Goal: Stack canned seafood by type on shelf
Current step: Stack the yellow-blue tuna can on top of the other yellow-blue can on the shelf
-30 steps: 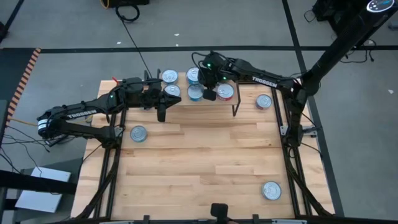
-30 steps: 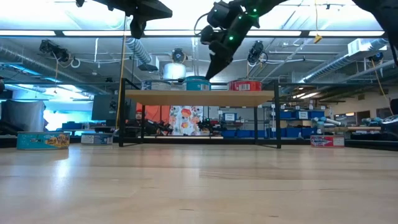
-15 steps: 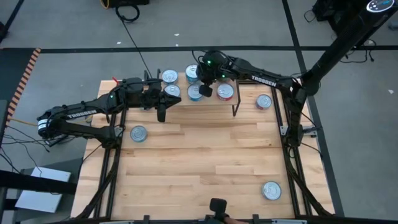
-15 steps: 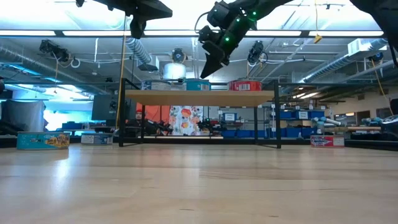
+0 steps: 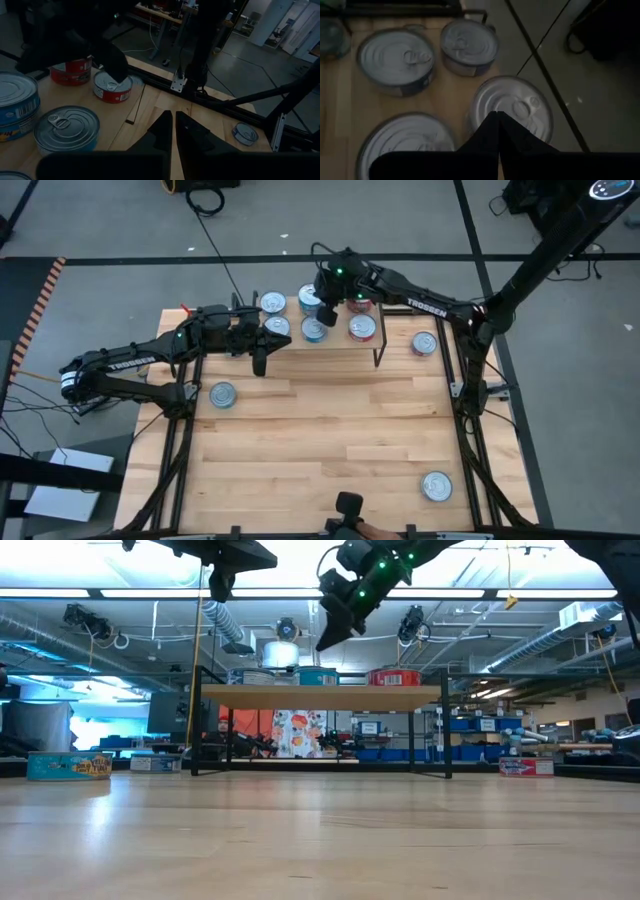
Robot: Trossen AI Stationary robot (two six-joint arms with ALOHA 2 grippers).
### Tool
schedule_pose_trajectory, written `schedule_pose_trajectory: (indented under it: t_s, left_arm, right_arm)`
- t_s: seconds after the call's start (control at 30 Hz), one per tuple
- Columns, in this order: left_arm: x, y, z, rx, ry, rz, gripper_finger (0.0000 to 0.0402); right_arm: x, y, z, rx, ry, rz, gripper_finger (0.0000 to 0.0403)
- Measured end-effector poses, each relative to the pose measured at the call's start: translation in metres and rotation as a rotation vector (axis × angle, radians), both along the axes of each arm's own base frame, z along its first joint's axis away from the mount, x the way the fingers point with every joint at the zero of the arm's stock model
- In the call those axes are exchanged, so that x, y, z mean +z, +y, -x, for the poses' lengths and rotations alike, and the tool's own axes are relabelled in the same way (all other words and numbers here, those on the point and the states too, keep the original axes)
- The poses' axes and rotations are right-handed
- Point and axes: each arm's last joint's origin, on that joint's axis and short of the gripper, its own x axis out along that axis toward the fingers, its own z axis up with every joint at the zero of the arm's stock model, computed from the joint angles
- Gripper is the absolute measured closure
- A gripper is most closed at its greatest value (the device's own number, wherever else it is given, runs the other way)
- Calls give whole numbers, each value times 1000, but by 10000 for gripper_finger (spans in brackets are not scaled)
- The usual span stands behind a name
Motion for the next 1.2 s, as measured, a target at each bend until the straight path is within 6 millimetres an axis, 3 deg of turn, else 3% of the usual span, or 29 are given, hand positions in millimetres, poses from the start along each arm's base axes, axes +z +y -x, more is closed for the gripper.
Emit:
schedule_pose_trajectory:
  t_s: [0.47, 0.93, 1.2]
  left_arm:
    - [0, 0, 0, 1, -1, 7, 376]
    - [0, 0, 0, 4, -5, 23, 376]
    - [0, 0, 0, 4, -5, 24, 376]
  right_arm:
    - [-29, -17, -5, -34, 66, -58, 397]
    - [-20, -17, 5, -66, 116, -48, 397]
    - [-6, -17, -6, -9, -61, -69, 397]
